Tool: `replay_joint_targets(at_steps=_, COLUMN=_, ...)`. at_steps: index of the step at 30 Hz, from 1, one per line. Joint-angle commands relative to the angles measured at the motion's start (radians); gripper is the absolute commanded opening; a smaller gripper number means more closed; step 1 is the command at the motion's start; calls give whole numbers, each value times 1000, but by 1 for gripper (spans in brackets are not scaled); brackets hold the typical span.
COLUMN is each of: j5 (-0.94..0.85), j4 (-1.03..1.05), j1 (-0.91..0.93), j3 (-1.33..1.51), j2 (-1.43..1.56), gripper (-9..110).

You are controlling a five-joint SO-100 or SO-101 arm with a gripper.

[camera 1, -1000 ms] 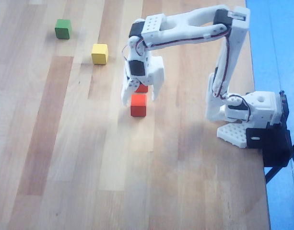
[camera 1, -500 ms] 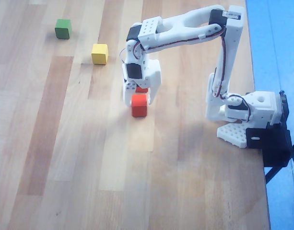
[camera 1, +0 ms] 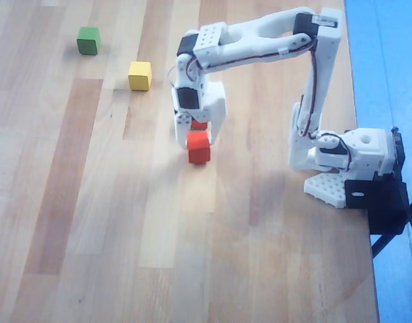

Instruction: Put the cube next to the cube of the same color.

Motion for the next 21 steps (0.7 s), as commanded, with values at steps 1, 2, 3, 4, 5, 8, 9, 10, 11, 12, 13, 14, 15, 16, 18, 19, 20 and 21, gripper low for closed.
replay_joint_targets(at_steps=1, j5=-12, j4=124, j1=6, j3=-183, j2=153, gripper=1)
replay_joint_targets(at_steps=2, j5=-14, j4=152, j1=9, j3=-210, j2=164, gripper=1)
replay_joint_targets(at_steps=3, j5=-14, j4=176, j1=11, j3=-239, j2=172, gripper=1)
replay_joint_targets(at_steps=4, j5=-14, j4=202, j1=11, j3=-265, j2=175, gripper=1)
replay_joint_targets(at_steps=5, j5=-15, j4=227, j1=12, j3=-291, j2=175, gripper=1)
replay_joint_targets(at_steps=8, j5=-37, j4=295, j1=21, j3=-364, j2=173, gripper=1)
replay_joint_targets(at_steps=9, j5=-60, j4=310, j1=40, j3=-387, j2=173, gripper=1)
replay_joint_targets(at_steps=10, j5=-89, j4=324, j1=66, j3=-410, j2=173, gripper=1)
replay_joint_targets(at_steps=11, j5=-126, j4=339, j1=95, j3=-431, j2=172, gripper=1)
replay_joint_targets(at_steps=12, j5=-166, j4=351, j1=127, j3=-453, j2=172, gripper=1)
replay_joint_targets(at_steps=13, j5=-207, j4=359, j1=160, j3=-469, j2=172, gripper=1)
replay_joint_targets(at_steps=14, j5=-244, j4=362, j1=190, j3=-483, j2=172, gripper=1)
replay_joint_targets(at_steps=15, j5=-273, j4=359, j1=222, j3=-492, j2=170, gripper=1)
replay_joint_targets(at_steps=16, j5=-301, j4=356, j1=255, j3=-500, j2=166, gripper=1)
replay_joint_targets(at_steps=18, j5=-347, j4=342, j1=314, j3=-520, j2=129, gripper=1)
replay_joint_targets(at_steps=19, j5=-367, j4=331, j1=344, j3=-528, j2=103, gripper=1)
replay_joint_targets(at_steps=20, j5=-382, j4=319, j1=371, j3=-538, j2=74, gripper=1)
replay_joint_targets(at_steps=21, j5=-391, j4=308, j1=400, j3=-551, j2=48, gripper=0)
